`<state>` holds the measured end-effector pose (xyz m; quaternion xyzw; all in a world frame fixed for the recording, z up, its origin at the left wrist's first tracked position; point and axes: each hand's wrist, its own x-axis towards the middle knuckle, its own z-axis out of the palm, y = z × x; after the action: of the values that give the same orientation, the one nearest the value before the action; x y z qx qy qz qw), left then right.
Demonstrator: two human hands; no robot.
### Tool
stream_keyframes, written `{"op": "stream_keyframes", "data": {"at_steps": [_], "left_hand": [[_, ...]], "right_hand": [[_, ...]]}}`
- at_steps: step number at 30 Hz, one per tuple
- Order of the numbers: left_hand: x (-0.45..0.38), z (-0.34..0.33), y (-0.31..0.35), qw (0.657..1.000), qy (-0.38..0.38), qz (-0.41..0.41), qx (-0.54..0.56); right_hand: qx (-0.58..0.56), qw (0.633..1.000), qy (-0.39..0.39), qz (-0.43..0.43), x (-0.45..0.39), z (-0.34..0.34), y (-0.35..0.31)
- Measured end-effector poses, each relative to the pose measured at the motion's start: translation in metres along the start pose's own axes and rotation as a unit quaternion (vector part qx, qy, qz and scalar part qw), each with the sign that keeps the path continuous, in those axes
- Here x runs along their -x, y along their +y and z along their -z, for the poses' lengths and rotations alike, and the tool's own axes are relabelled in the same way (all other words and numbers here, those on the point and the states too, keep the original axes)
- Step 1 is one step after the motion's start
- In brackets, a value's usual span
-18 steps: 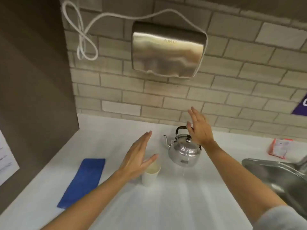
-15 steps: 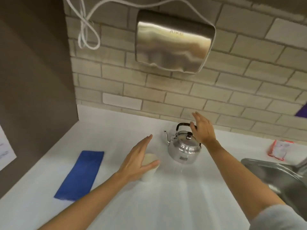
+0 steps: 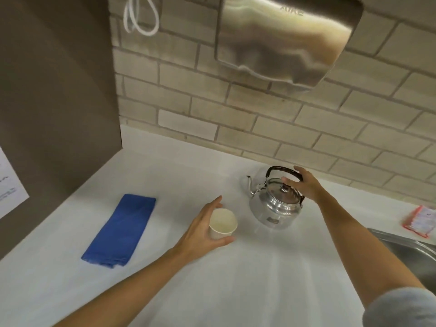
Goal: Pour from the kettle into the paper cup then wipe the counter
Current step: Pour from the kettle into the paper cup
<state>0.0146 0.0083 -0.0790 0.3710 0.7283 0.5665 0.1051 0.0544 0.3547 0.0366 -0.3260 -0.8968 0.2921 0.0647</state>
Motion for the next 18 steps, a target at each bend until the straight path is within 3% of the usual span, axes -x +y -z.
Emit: {"op": "stream_keyframes", "data": {"at_steps": [18], "left_hand": [[0.003,-0.013,-0.015,0.995,0.041,0.080,0.052]], "right_hand": [[0.005,0.990,0.119,0.077,0.003,-0.002,-0.004]]}}
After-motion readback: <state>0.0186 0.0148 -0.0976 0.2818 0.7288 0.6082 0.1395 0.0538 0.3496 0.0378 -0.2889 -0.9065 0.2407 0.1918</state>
